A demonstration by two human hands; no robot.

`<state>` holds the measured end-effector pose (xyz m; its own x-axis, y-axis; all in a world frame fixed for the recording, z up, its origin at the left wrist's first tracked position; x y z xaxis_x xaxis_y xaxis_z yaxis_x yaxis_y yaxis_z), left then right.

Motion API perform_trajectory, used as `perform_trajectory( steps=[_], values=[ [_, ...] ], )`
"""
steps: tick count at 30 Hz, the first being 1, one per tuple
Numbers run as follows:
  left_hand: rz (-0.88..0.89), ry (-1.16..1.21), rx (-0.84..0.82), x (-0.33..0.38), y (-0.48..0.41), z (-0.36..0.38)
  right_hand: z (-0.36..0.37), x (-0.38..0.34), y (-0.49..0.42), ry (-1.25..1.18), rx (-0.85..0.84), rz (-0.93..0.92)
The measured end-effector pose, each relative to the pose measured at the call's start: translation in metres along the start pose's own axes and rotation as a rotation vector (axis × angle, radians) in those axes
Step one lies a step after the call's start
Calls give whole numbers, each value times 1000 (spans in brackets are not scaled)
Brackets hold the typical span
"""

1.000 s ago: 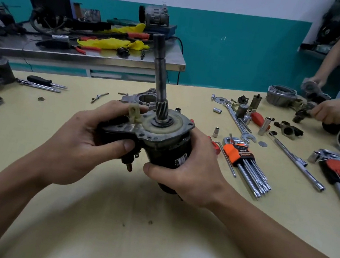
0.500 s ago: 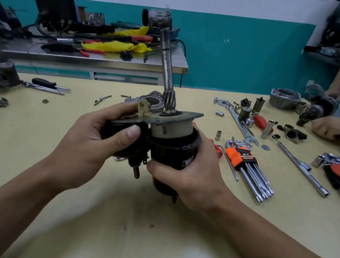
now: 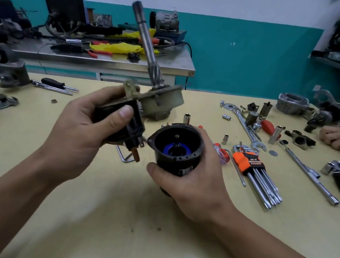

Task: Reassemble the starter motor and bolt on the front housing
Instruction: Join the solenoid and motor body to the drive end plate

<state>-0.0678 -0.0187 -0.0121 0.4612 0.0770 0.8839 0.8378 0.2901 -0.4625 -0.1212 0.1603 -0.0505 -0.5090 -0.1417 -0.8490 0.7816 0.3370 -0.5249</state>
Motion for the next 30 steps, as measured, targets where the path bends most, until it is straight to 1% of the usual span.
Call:
perform_trajectory(
  steps=[4, 8, 10, 13, 14, 15, 17, 20, 22, 24, 27, 30],
  values=[
    [-5, -23, 19, -7, 3, 6, -2, 2, -1, -29, -14, 16],
    [-26, -3, 53, -8, 0, 0, -3, 6, -3, -26, -92, 80],
    [-34, 24, 71, -7, -3, -6, -8, 7, -9, -29, -208, 111],
    [-47, 65, 92, -7, -5, -12, -13, 8, -16, -75, -475, 170],
    [-51, 66, 94, -8, -6, -14, -15, 10, -17, -102, -537, 193],
    [-57, 63, 91, -9, -6, -15, -17, 12, -18, -141, -561, 217],
    [-69, 56, 80, -11, -6, -14, -22, 20, -20, -268, -507, 283],
    [-81, 68, 72, -13, -4, -11, -28, 38, -21, -466, -295, 446],
    [-86, 67, 66, -13, -3, -8, -30, 44, -19, -445, -203, 468],
    [-84, 61, 53, -13, -2, -6, -27, 41, -17, -324, -161, 410],
    [-88, 84, 30, -12, -1, -5, -19, 29, -18, -255, -185, 302],
    [-88, 97, 32, -12, -1, -7, -16, 16, -20, -207, -332, 231]
  ],
)
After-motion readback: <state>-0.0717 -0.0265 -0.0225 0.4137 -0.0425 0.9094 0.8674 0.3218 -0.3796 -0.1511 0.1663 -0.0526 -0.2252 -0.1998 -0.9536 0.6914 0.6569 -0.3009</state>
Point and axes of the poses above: each hand's wrist, its own y-axis away from the middle knuckle, its own z-axis out of the palm, x = y × z, the point moved 6 cm from there along -y, towards the middle knuckle, and after that the axes turned 6 degrees about x, right-handed, at the moved point
